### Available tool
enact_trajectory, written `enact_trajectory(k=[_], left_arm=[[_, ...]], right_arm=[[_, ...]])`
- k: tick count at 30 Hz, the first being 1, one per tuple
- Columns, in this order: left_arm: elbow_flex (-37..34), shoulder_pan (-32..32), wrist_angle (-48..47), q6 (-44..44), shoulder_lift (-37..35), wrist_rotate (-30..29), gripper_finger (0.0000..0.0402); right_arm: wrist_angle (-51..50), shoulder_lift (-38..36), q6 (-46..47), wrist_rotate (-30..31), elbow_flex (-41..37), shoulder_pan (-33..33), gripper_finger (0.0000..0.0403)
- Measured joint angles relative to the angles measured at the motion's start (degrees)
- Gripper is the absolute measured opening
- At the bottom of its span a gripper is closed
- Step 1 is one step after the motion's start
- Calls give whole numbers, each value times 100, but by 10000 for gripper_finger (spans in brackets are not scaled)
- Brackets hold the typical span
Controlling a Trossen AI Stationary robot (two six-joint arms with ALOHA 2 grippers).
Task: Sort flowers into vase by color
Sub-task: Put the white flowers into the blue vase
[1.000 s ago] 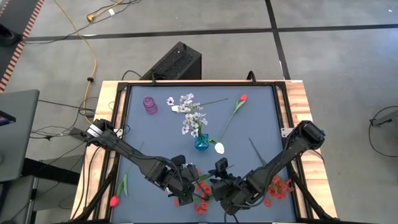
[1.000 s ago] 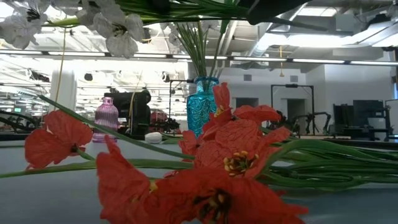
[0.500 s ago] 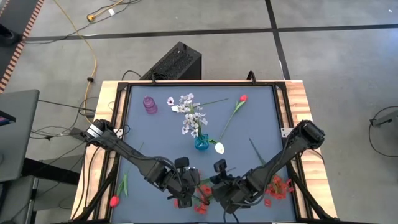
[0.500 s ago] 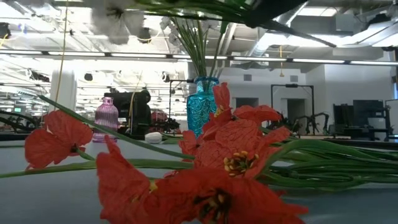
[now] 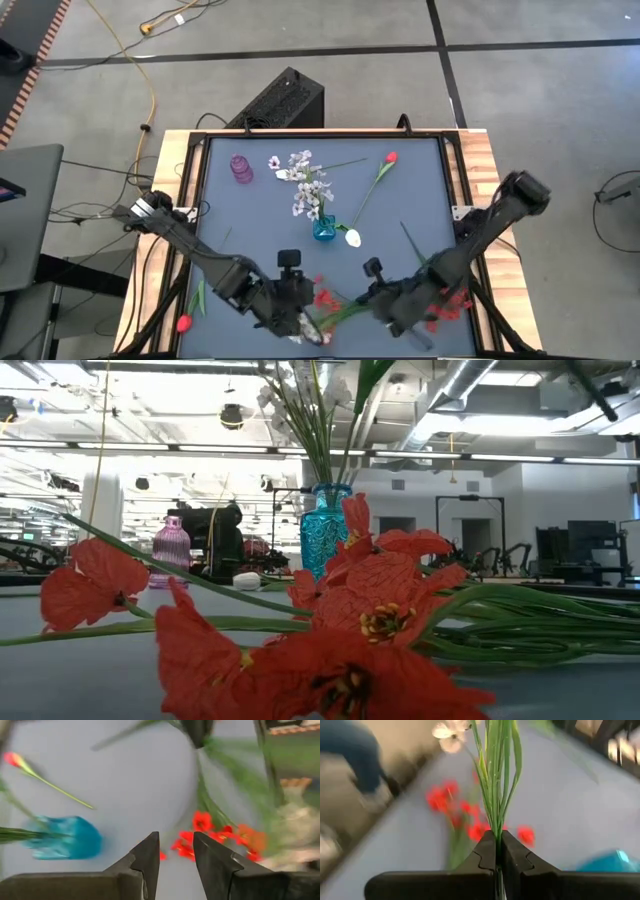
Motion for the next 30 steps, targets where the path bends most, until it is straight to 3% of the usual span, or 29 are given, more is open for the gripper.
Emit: enact_trajectory(k=[7, 11, 14, 18, 23, 30], left_arm=[[-135, -289, -28, -34, -3, -1339, 110], [-375, -399, 298, -113, -1, -1766, 110], [-825, -426, 1448, 352, 4, -1720, 110], [-1371, -482, 3680, 1561, 11, -1622, 110], [-1997, -477, 6150, 2591, 8, -949, 113], [-2365, -257, 6850, 2414, 20, -347, 157]], right_arm=[[4355, -1428, -757, -1861, -2128, -109, 32], [6070, -1658, -921, -1958, -2705, -151, 32], [7259, -1490, -892, -1941, -2879, -209, 32], [7777, -1125, -830, -1881, -2894, -304, 32], [8190, -420, -485, -1606, -2894, -380, 32], [8492, 327, -379, -1173, -2722, -374, 32]])
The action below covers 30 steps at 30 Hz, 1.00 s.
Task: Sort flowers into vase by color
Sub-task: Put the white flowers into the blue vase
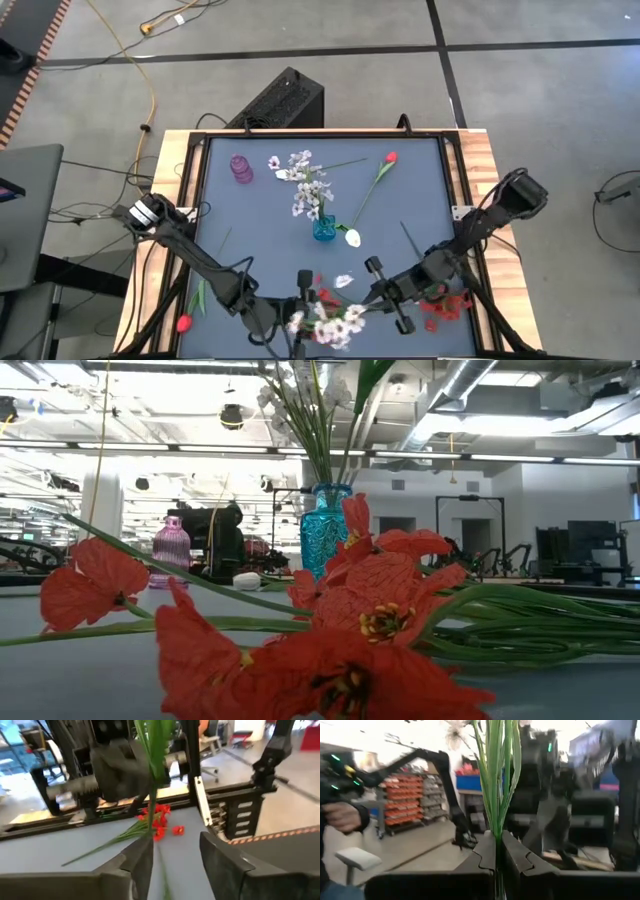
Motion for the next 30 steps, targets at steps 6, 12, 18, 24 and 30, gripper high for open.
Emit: enact_trajectory(k=[6, 12, 18, 24, 30], left_arm=[[-17, 136, 211, -128, 10, 235, 213], [-17, 81, 564, 276, 10, 218, 230], [-17, 88, 597, 306, 10, -37, 221], [-17, 70, 907, 686, 14, -344, 139], [-17, 121, 619, 313, 14, -425, 14]], right_arm=[[-6, 545, 44, 433, 304, -12, 32], [-45, 642, 117, 980, 357, -10, 32], [2, 638, 123, 1098, 357, -17, 32], [-173, 638, 149, 1094, 357, -17, 49], [-216, 638, 107, 1072, 357, -41, 84]])
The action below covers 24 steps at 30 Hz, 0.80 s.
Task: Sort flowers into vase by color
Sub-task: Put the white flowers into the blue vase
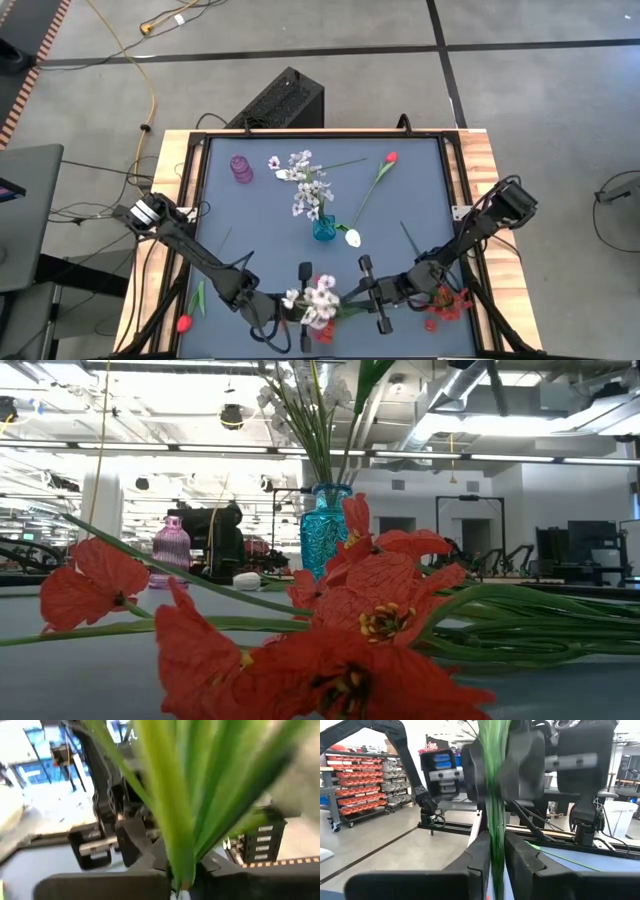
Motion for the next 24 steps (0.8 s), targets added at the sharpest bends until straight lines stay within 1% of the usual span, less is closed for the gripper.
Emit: enact_trajectory(k=[4, 7, 9, 12, 14, 18, 20, 24], left_arm=[[0, 82, -355, -507, 2, 2, 8], [0, 130, -549, -795, 2, 61, 3], [0, 151, -608, -902, 2, 136, 3], [0, 188, -679, -1037, 2, 263, 3], [0, 226, -773, -1130, 2, 321, 3], [0, 328, -1085, -1395, 2, 410, 3], [0, 366, -1174, -1495, 2, 464, 2], [0, 369, -1300, -1541, 2, 485, 2]], right_arm=[[-59, -28, 0, 0, 0, -50, 101], [-397, -52, 66, -9, 9, -83, 124], [-812, -102, 233, -122, 73, -123, 144], [-1665, -191, 547, -500, 272, -206, 179], [-2221, -249, 660, -569, 409, -232, 202], [-2895, -256, 663, -580, 676, -271, 238], [-3152, -256, 654, -580, 791, -289, 245], [-3580, -256, 656, -580, 936, -340, 247]])
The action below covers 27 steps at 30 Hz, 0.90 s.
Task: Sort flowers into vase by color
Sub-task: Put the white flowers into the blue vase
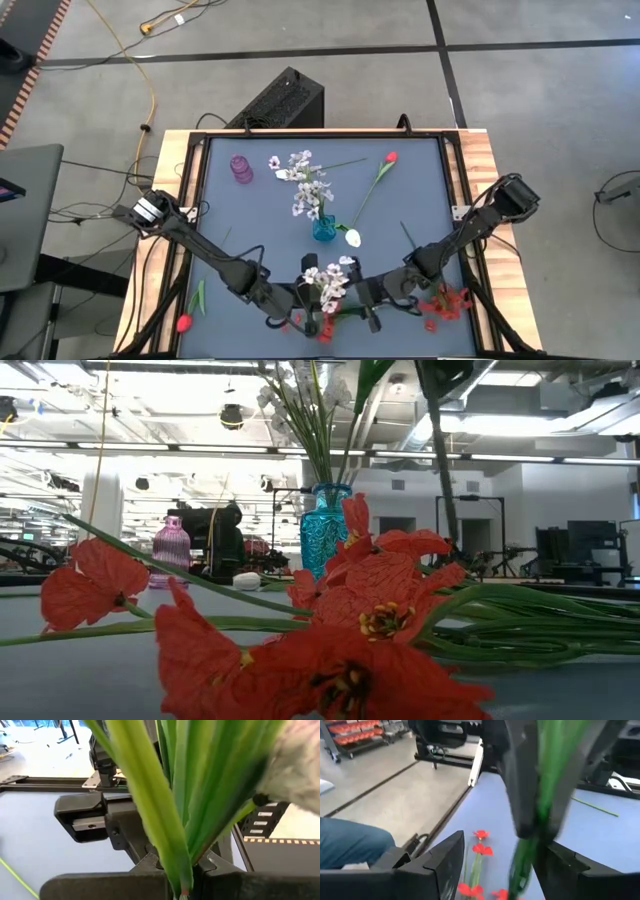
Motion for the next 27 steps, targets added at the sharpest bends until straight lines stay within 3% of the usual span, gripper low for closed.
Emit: enact_trajectory(k=[9, 19, 27], left_arm=[[0, -2, -160, -32, 0, -24, 2], [0, -13, -231, 57, 0, -20, 19], [2, -149, -213, 396, -5, -138, 105]], right_arm=[[-34, 0, -31, 9, 24, -41, 193], [-135, 0, -2, 44, 24, -80, 39], [-403, -303, -48, 0, 20, 33, 38]])
